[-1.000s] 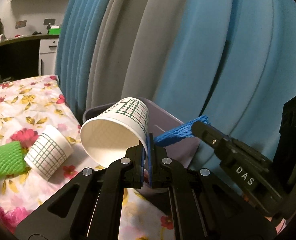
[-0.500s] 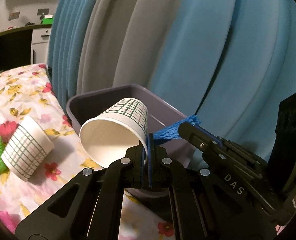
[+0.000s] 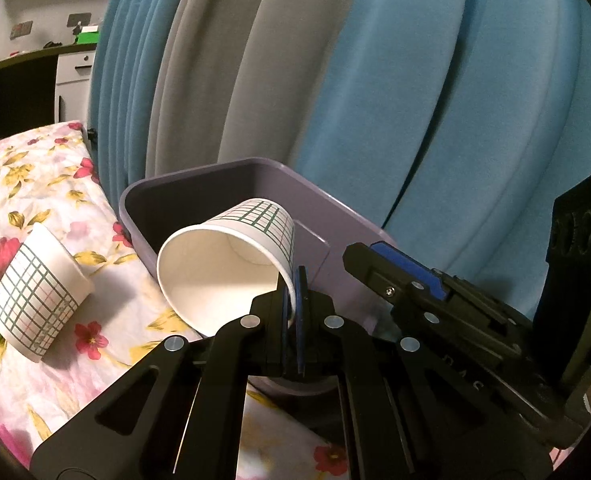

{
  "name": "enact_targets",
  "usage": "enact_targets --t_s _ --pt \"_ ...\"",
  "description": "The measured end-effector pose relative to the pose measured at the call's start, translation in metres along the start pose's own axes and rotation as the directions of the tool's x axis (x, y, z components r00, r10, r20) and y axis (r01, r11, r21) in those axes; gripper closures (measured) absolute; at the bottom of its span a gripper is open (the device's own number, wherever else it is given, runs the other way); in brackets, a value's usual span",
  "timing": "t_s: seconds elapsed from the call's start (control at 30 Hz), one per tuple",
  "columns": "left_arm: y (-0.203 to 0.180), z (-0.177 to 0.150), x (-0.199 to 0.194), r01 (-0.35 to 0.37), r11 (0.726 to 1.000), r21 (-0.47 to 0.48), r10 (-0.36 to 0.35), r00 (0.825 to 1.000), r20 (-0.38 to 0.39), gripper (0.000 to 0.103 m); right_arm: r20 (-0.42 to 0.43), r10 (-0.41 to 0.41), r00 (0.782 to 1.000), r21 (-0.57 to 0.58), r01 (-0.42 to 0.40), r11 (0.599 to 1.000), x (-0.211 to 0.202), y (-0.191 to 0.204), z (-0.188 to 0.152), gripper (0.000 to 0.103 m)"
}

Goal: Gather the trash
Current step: 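Open the right gripper over the bin while the left releases the paper cup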

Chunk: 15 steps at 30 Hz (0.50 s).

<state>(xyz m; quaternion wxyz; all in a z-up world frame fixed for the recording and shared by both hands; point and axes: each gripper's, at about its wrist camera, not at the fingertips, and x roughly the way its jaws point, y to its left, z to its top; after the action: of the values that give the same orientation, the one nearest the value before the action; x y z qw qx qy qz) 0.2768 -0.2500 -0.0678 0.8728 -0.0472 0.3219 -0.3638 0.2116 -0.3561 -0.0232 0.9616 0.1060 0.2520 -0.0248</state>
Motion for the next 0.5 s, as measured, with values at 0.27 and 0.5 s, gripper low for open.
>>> enact_targets --t_s 0.27,0.5 --pt "-0.005 -0.001 0.009 0.011 1.0 0.005 -0.01 1.0 -0.013 0.098 0.075 -0.076 0.994 0.009 0.076 0.997 -0.015 -0.011 0.0 0.052" --pt "-0.003 -0.004 0.015 -0.029 1.0 -0.011 0.029 0.999 -0.036 0.053 0.112 -0.107 0.988 0.013 0.106 0.994 -0.026 -0.014 0.001 0.046"
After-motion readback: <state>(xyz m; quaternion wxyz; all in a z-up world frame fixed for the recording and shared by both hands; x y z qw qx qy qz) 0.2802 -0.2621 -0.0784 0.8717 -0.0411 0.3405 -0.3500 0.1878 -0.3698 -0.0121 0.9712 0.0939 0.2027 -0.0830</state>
